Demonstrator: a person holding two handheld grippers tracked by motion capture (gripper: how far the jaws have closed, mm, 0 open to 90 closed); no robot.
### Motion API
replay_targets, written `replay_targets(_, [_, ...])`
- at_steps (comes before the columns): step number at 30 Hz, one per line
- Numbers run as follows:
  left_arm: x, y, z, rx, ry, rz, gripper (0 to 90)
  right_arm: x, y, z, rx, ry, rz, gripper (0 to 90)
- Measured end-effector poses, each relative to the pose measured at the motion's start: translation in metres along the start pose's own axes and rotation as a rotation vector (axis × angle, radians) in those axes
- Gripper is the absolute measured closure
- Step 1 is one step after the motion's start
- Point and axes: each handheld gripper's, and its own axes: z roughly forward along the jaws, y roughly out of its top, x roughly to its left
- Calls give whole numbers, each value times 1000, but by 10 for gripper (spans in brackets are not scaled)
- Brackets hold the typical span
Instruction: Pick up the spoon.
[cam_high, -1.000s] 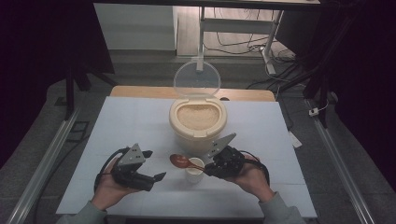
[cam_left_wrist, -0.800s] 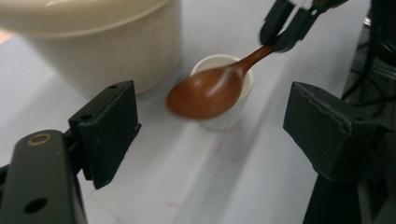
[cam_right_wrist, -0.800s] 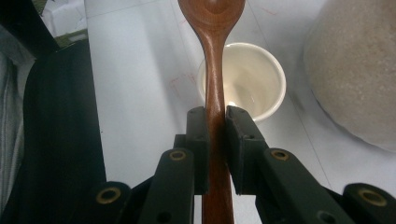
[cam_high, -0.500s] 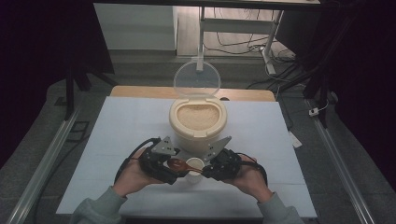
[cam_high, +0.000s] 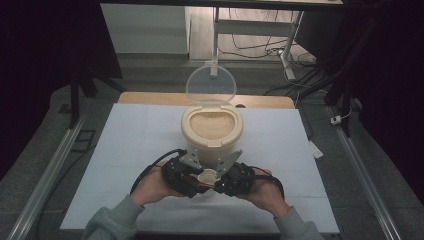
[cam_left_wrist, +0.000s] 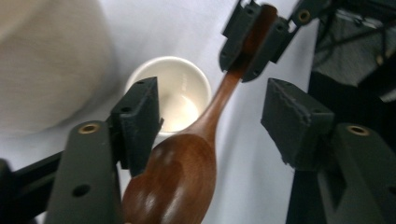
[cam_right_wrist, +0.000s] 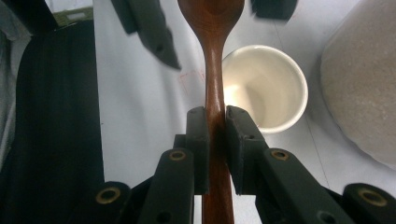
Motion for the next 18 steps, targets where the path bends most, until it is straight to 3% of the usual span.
replay_targets(7, [-1, 5, 11, 59, -35, 42, 492, 3, 2, -1, 3, 1, -19, 798])
replay_targets(13, [-1, 5, 16, 87, -46, 62, 568, 8, 4, -2, 16, -15, -67, 798])
replay_targets(18, [-2, 5, 19, 106, -45, 77, 624, 10, 4, -1, 8, -11, -77, 798])
